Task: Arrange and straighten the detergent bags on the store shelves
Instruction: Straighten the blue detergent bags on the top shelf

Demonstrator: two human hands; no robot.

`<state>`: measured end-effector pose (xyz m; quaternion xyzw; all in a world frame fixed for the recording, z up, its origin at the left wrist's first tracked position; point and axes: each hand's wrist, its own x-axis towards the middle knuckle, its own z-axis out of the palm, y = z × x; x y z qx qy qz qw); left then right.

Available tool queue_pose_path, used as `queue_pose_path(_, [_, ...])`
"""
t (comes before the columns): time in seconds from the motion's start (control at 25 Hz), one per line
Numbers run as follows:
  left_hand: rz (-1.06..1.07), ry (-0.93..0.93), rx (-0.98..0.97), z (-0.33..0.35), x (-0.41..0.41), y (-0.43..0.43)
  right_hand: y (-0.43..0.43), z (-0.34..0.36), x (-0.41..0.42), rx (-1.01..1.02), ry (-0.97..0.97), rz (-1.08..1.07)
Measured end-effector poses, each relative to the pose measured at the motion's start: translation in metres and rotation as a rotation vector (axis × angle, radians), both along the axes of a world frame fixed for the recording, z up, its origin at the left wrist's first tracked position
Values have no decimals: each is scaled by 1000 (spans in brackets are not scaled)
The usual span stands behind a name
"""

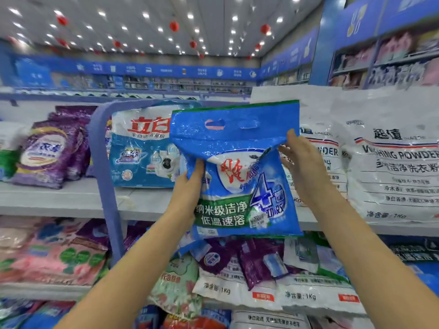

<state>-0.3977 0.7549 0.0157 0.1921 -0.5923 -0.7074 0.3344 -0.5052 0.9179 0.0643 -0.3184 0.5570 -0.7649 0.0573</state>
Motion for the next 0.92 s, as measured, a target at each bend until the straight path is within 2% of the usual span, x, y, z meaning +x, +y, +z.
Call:
queue_pose_path(0.16, [13, -57, -102, 27, -12, -32, -33, 34, -16, 12, 51, -122])
queue_pose_path(0.24, [99, -59, -265, 32, -19, -51, -45, 45, -26, 23, 80, -182])
queue_pose_path(0.36, [188, 51, -459, 33, -25, -70, -63, 51, -37, 12, 55, -188])
queue_pose_path(0.52, [262, 124, -379, 16, -35, -88, -90, 42, -46, 9, 45, -238])
queue_pose_path(0.64, [57, 156, -229, -4, -43, -108, -102, 27, -50, 59, 74, -255])
queue_pose_path(0.72, [9, 239, -147, 5, -42, -115, -102, 22, -55, 72, 77, -241])
queue_pose_path(0.8, [34, 325, -194, 27, -44, -120, -103, 24, -57, 67, 99, -236])
queue_pose_path(0.92, [156, 378, -381, 64, -46, -122, -103, 31, -58, 71, 168, -276])
